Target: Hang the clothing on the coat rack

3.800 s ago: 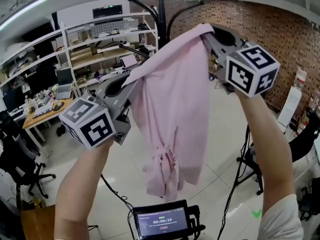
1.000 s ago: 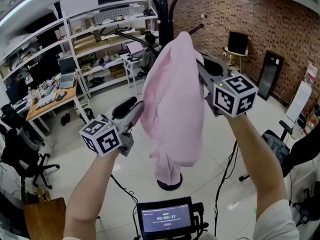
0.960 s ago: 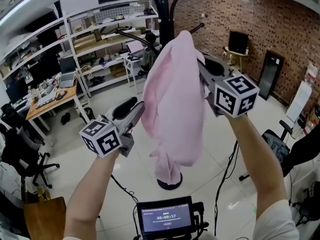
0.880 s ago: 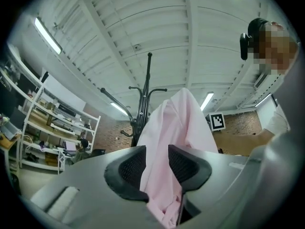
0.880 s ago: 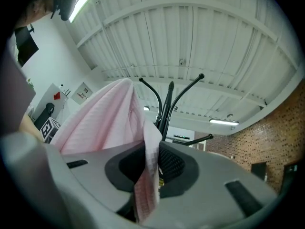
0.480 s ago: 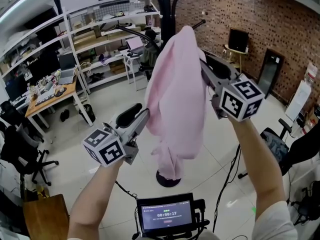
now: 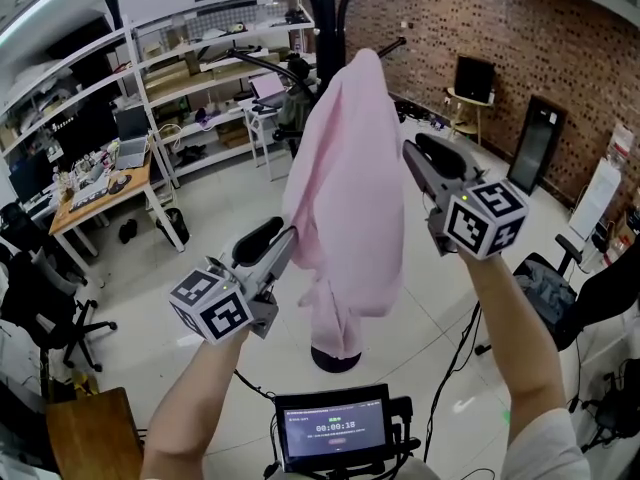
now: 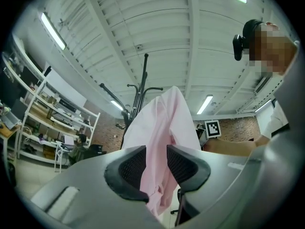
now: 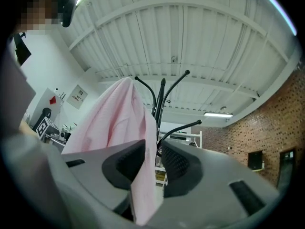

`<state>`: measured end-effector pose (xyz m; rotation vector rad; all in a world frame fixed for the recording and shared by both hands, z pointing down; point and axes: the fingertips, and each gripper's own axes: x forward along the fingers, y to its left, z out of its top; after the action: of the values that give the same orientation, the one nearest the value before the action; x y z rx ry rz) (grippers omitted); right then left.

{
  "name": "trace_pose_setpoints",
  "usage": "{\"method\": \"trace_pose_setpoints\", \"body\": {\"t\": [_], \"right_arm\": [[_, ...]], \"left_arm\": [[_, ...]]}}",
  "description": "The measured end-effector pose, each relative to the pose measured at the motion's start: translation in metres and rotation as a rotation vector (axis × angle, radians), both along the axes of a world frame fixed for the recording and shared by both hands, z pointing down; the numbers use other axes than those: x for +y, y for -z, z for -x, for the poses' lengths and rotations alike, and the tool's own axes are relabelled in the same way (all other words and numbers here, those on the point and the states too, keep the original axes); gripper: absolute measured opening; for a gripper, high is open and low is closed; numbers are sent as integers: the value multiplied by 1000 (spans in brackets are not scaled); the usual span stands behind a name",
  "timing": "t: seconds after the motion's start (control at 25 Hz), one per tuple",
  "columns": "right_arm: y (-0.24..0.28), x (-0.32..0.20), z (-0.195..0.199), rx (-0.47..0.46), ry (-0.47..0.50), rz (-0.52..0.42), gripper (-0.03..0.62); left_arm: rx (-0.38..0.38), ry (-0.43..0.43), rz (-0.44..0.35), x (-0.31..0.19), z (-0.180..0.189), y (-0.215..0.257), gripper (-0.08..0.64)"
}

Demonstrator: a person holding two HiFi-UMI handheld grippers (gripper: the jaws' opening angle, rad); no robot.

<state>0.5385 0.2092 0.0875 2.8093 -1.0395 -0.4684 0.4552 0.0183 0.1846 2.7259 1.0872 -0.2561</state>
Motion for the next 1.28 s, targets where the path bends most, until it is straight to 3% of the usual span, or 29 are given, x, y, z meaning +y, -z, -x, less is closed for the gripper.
{"method": "trace_pose_setpoints", "body": {"t": [0.8,1.28], "right_arm": [[-51,26,49,-93,38,-51,118],[-83,40,62,-154,23,-55,118]], "left_arm": [[-20,73,-12,27,41,-19,28],[-59,82,2,35,57,-26,15]]}}
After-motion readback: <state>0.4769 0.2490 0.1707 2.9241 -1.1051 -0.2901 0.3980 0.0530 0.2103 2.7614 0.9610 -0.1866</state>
